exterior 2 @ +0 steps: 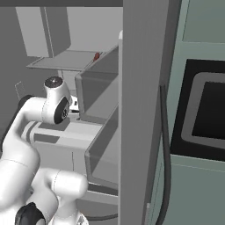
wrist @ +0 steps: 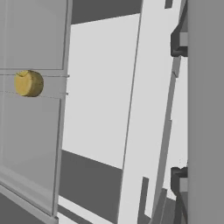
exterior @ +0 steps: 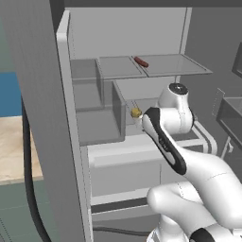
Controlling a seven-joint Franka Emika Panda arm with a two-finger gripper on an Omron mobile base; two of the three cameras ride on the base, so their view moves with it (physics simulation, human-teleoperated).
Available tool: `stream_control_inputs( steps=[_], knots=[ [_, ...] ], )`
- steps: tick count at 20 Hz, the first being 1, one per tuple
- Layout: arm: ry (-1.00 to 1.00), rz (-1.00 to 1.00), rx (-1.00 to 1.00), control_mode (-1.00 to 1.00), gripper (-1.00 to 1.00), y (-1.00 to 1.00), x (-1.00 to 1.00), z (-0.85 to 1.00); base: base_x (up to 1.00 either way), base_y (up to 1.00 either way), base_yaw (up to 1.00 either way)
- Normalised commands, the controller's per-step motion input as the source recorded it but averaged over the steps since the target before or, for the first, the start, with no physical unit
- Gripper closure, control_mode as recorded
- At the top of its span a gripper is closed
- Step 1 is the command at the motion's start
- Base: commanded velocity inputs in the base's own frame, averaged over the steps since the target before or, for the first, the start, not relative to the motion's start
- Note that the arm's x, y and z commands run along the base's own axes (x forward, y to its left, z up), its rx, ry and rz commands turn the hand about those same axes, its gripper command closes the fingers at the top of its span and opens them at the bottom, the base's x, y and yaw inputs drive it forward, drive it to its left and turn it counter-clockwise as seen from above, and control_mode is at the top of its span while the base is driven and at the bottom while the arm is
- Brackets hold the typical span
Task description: Retrieve the sausage and cheese from the fridge and place them on the cutting board on the counter.
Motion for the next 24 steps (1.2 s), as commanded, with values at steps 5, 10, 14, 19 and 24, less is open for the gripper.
stream_control_inputs(
  steps=[5,10,14,19,24],
  knots=[
    [0.01,0.0,0.03,-1.0,-1.0,0.0,0.52,0.0,0.0,0.0,0.0],
    [0.02,0.0,0.02,-1.0,-1.0,0.0,0.43,0.0,0.0,0.0,0.0],
    [0.0,0.0,0.0,-1.0,-1.0,0.0,0.43,-0.06,0.0,0.0,0.0],
    [0.0,0.0,0.0,-1.0,-1.0,0.0,0.39,-0.04,0.0,0.0,0.0],
    [0.0,0.0,0.01,-1.0,-1.0,0.0,0.32,0.0,0.0,0.0,0.0]
  ],
)
